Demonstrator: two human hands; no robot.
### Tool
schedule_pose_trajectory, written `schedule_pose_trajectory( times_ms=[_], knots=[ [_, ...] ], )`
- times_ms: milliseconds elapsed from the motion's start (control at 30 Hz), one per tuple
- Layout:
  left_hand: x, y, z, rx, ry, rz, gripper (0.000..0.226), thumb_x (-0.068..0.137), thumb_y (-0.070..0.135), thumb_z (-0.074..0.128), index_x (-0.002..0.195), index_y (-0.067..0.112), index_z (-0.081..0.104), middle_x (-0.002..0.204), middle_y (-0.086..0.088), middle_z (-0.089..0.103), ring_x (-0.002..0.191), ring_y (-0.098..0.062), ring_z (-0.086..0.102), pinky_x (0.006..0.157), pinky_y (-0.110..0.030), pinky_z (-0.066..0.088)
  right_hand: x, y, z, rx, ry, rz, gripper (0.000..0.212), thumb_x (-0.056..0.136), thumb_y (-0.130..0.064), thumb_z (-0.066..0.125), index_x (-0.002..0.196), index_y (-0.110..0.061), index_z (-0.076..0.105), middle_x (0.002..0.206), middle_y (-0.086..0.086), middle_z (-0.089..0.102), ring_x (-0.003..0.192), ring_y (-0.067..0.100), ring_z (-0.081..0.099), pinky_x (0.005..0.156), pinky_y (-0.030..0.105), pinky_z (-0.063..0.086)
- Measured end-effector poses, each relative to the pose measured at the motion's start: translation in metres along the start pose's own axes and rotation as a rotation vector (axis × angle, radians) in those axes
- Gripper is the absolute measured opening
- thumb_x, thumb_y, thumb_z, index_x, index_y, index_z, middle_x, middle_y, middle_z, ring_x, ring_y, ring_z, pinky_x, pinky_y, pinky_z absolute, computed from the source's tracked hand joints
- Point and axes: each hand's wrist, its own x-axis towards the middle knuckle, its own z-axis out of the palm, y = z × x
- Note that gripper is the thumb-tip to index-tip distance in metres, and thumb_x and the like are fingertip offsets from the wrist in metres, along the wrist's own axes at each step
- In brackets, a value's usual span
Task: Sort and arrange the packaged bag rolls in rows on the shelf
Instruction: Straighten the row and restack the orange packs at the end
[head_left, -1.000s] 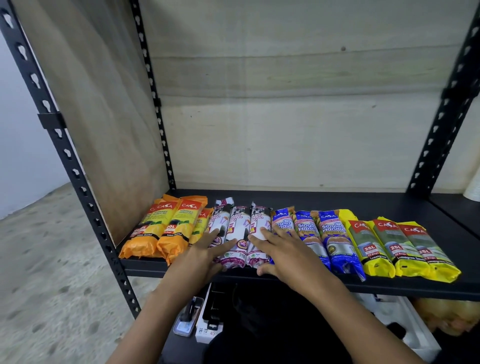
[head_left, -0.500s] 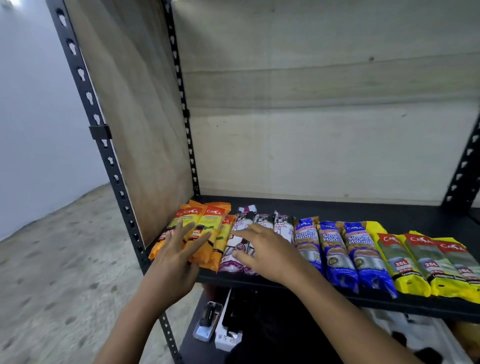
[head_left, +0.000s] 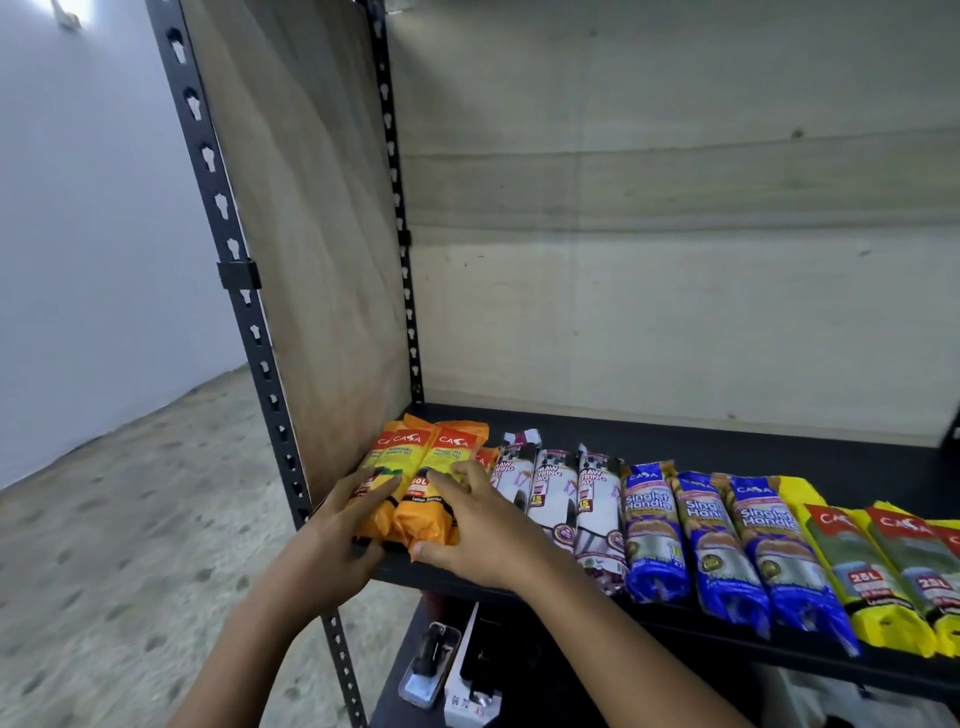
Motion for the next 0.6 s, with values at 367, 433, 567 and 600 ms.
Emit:
schedule_pose_trajectory(
  times_ms=[367, 433, 567, 600],
  knots=[
    [0.004, 0.011, 0.002, 0.005, 0.111, -0.003, 0.063, 0.093, 0.017, 0.062, 0.141, 0.051, 0.04, 0.153, 0.008, 0.038, 0.133, -0.024, 0.047, 0.098, -0.035, 0.049, 0.0, -0.01, 0.002, -0.014, 0.206, 0.026, 0.067, 0.09, -0.055, 0.06, 0.147, -0.025, 0.041, 0.15, -0.003, 0.029, 0.129, 0.023, 0.048, 0.095, 0.039, 0.05],
    [0.007, 0.021, 0.003, 0.001, 0.133, 0.015, 0.063, 0.093, 0.015, 0.061, 0.142, 0.05, 0.04, 0.154, 0.006, 0.038, 0.136, -0.025, 0.044, 0.102, -0.036, 0.046, -0.007, -0.005, -0.006, 0.016, 0.238, 0.021, 0.066, 0.09, -0.054, 0.061, 0.147, -0.027, 0.041, 0.15, -0.005, 0.027, 0.128, 0.021, 0.049, 0.096, 0.038, 0.051],
    [0.012, 0.063, 0.013, -0.039, 0.17, 0.067, 0.061, 0.095, 0.016, 0.058, 0.144, 0.047, 0.038, 0.158, 0.005, 0.03, 0.135, -0.023, 0.044, 0.098, -0.028, 0.044, -0.036, 0.02, -0.036, 0.026, 0.259, 0.036, 0.069, 0.089, -0.056, 0.062, 0.149, -0.032, 0.039, 0.154, -0.013, 0.022, 0.13, 0.011, 0.045, 0.1, 0.031, 0.047],
    [0.012, 0.076, 0.018, -0.055, 0.169, 0.086, 0.061, 0.095, 0.016, 0.057, 0.144, 0.048, 0.038, 0.159, 0.005, 0.028, 0.134, -0.022, 0.045, 0.097, -0.026, 0.044, -0.045, 0.028, -0.043, 0.009, 0.255, 0.054, 0.07, 0.088, -0.057, 0.062, 0.149, -0.033, 0.039, 0.154, -0.014, 0.022, 0.13, 0.01, 0.044, 0.099, 0.029, 0.047]
  ],
)
